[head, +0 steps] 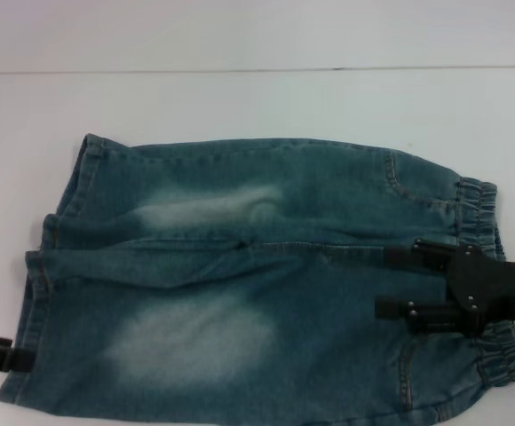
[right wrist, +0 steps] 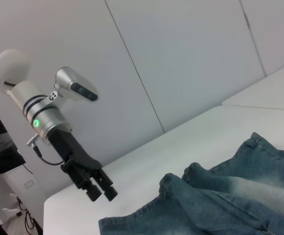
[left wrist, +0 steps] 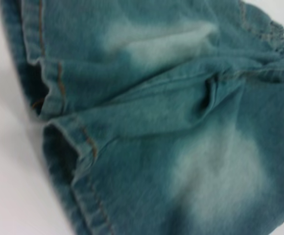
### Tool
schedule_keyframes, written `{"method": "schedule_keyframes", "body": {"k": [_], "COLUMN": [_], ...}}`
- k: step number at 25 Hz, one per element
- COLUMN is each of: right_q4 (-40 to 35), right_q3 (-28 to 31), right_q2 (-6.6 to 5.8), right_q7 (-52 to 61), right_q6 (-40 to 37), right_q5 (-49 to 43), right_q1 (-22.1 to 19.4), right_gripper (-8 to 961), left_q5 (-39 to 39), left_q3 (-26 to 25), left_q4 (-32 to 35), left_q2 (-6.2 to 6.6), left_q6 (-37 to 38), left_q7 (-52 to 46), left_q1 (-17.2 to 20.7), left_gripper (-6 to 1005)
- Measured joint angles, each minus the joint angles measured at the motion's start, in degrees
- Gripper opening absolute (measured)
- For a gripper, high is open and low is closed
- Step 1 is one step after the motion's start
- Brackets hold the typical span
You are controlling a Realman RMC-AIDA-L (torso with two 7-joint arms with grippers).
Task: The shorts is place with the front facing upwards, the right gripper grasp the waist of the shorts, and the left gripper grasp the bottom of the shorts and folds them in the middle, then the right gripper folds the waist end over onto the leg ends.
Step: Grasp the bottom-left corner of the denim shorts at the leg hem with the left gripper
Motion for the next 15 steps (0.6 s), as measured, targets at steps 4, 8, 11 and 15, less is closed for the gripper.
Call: {"method": "schedule_keyframes", "body": {"k": [4,8,11,15], "right_q4": [0.0,0.0,0.0,0.0], "right_q3": [0.1,0.1,0.1,0.1], "right_q2": [0.00,0.01,0.06,0.08], "right_q7": [0.0,-0.2,-0.4,-0.4], "right_q6": [0.1,0.1,0.2,0.2], "right_q5": [0.0,0.0,0.0,0.0], "right_q1": [0.0,0.0,0.2,0.3], "right_gripper": [927,926,926,926], "left_q5": [2.4,3.9,5.0,6.6], "left_q3": [0.2,0.2,0.2,0.3], "left_q4": [-0.6,-0.6,-0.6,-0.6], "left_q2": [0.58,0.92,1.01,0.74], "left_q6": [0.0,0.6,0.4,-0.7], "left_q7": [0.0,-0.5,-0.9,-1.4], "left_q1": [0.2,0.7,0.8,0.5], "left_gripper": [647,661,661,660]}}
